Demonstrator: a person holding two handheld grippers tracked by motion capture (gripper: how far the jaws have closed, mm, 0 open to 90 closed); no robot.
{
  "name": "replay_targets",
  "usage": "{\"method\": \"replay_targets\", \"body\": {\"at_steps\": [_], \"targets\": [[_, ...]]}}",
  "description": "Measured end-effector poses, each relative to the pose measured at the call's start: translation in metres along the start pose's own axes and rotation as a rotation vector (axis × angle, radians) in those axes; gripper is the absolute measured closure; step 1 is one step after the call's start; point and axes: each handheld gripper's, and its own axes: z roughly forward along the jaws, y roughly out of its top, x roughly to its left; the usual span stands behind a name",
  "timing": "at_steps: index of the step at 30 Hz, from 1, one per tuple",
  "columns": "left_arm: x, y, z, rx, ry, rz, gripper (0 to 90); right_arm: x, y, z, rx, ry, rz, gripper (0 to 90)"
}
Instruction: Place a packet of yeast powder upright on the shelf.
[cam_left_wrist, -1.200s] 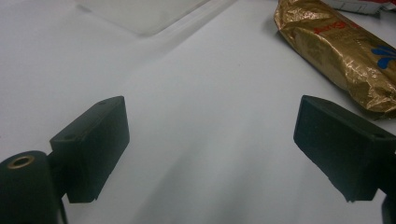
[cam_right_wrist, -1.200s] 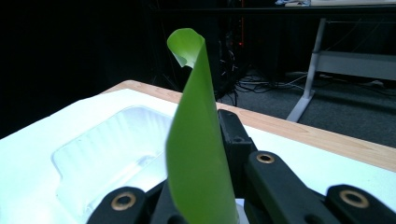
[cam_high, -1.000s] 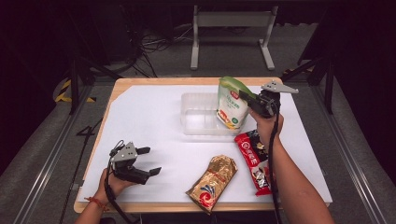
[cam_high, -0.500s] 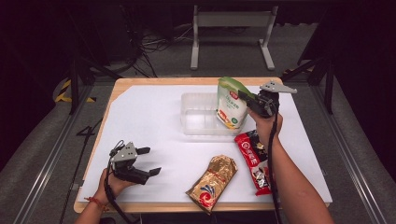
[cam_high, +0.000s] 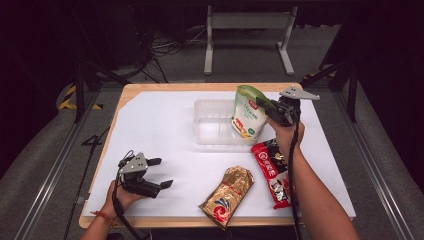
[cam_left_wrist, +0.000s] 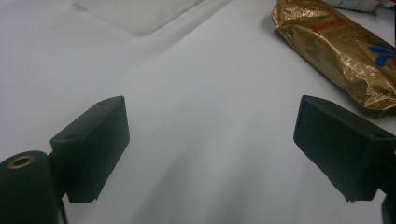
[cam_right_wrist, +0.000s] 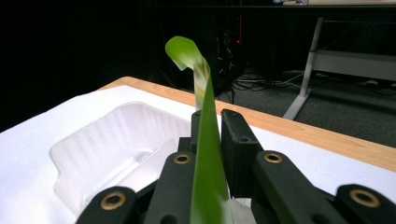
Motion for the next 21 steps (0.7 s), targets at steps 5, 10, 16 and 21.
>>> {"method": "replay_targets", "body": {"at_steps": [5, 10, 16, 21], "targets": [[-0.0002, -0.0001, 0.0002, 0.002, -0.002, 0.000, 11.3, 0.0004, -0.0013, 0.0020, 0.007, 0.000, -0.002, 81.4], [0.0005, -0.0005, 0.0000, -0.002, -0.004, -0.001, 11.3, 0.0003, -0.0025, 0.0043, 0.008, -0.004, 0.002, 76.4], [-0.0001, -0.0002, 0.0001, 0.000, -0.005, -0.001, 11.3, -0.0024, -0.0029, 0.0025, 0.007, -0.014, 0.014, 68.4], [-0.0001, -0.0003, 0.0005, 0.002, -0.009, -0.004, 11.3, -0.0028, -0.0024, -0.0018, 0.003, -0.014, 0.016, 65.7]]}}
